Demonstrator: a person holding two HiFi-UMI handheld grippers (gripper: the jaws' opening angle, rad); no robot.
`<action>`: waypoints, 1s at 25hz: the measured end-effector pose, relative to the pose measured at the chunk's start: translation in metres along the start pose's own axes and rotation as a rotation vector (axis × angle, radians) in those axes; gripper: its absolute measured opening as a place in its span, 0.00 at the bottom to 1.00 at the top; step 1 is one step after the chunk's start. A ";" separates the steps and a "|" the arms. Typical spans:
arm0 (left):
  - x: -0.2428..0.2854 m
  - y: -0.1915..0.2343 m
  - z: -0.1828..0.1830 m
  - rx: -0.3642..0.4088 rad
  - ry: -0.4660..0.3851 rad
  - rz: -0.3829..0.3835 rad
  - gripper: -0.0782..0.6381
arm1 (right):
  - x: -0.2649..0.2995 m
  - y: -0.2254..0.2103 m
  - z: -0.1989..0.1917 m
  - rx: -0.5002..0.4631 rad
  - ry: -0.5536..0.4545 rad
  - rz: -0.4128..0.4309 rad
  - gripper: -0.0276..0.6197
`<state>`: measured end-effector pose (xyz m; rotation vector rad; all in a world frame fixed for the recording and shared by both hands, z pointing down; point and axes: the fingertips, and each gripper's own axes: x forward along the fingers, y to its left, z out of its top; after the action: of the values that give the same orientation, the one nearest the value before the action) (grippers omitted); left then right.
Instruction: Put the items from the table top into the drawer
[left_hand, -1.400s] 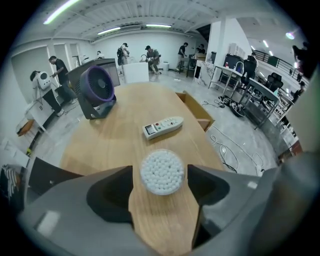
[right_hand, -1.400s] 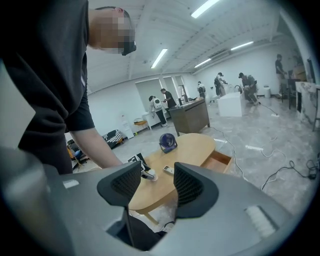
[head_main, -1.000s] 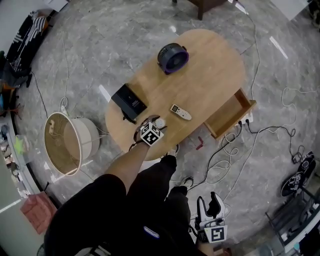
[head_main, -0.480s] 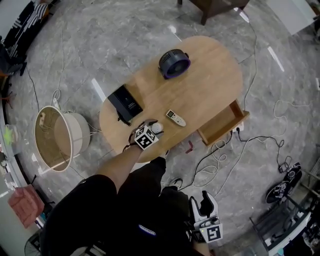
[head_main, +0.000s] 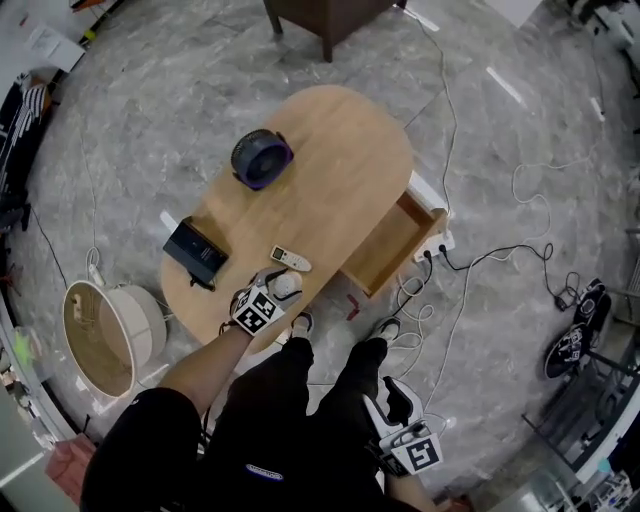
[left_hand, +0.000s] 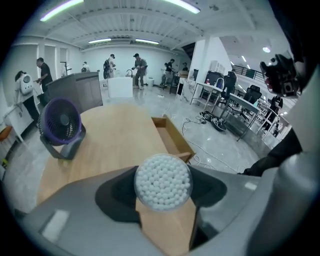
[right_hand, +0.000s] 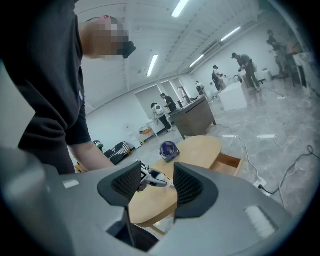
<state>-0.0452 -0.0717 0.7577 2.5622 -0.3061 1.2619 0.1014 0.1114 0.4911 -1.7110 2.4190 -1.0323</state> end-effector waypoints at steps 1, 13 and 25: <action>0.008 -0.004 0.013 -0.002 -0.013 0.006 0.51 | -0.004 -0.016 -0.001 0.012 -0.003 -0.002 0.40; 0.140 -0.062 0.145 -0.086 -0.069 0.073 0.51 | -0.130 -0.190 0.031 0.014 -0.049 -0.198 0.40; 0.222 -0.070 0.138 -0.086 0.091 0.135 0.51 | -0.168 -0.245 0.026 0.104 -0.109 -0.238 0.39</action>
<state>0.2116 -0.0663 0.8444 2.4392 -0.5099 1.3755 0.3840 0.1932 0.5359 -1.9973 2.0976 -1.0343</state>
